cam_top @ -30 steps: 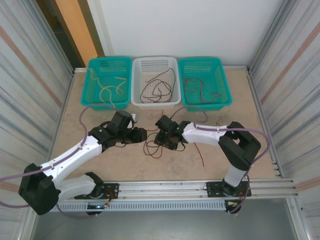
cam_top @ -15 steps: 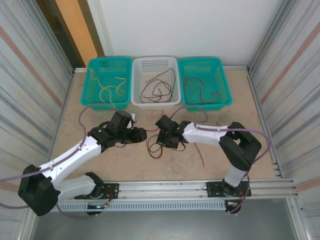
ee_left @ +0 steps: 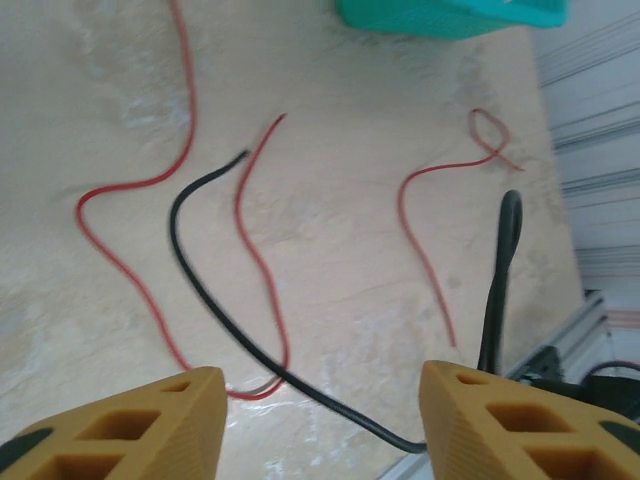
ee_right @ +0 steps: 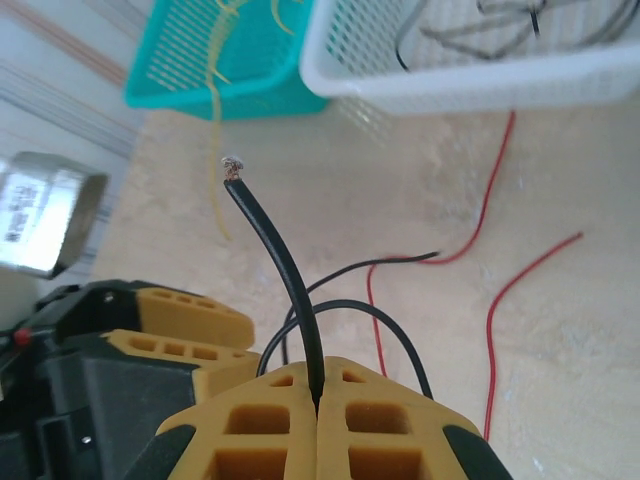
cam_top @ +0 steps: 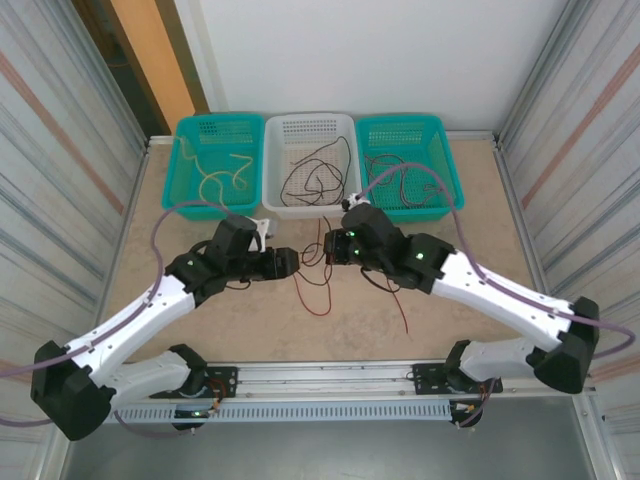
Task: Untangle the cables
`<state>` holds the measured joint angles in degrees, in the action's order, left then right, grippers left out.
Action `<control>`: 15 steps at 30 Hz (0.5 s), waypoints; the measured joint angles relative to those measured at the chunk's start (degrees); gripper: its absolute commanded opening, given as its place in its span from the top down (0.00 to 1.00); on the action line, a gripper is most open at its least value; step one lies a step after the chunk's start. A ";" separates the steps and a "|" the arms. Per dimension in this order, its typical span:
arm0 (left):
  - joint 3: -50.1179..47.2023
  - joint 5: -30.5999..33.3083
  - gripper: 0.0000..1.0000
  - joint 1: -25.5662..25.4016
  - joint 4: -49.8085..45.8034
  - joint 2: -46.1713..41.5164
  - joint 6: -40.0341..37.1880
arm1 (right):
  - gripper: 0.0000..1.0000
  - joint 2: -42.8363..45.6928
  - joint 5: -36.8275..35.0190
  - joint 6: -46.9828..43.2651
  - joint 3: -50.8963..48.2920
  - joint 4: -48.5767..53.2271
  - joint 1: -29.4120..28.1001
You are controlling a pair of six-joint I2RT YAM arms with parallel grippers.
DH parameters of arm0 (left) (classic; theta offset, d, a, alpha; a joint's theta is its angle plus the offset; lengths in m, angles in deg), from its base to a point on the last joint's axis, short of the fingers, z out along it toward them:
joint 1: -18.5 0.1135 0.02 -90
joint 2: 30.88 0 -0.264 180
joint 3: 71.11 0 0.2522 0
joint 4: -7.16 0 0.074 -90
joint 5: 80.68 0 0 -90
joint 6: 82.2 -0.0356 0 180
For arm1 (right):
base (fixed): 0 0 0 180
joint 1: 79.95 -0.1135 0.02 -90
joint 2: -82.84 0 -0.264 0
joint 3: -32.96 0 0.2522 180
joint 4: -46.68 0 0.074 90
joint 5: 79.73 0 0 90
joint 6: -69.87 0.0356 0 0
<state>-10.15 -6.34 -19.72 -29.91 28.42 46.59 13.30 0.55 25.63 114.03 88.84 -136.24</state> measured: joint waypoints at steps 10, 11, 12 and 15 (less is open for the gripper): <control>10.54 -1.75 0.39 -2.03 2.95 -6.54 -1.46 | 1.00 8.55 5.51 -12.72 6.47 -0.66 0.90; 11.65 -2.49 0.38 -2.03 3.48 -6.16 -1.42 | 1.00 8.57 5.92 -13.60 7.74 -0.68 1.07; 12.44 -3.28 0.37 -2.03 4.15 -5.77 -1.27 | 1.00 8.59 6.54 -14.60 8.81 -0.70 1.18; 12.92 -5.53 0.37 -2.03 6.10 -4.48 -0.50 | 1.00 8.74 7.96 -16.39 9.62 -0.70 1.18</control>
<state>2.77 -11.87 -21.75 -23.81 23.94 46.08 22.05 8.51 9.24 123.65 88.14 -135.06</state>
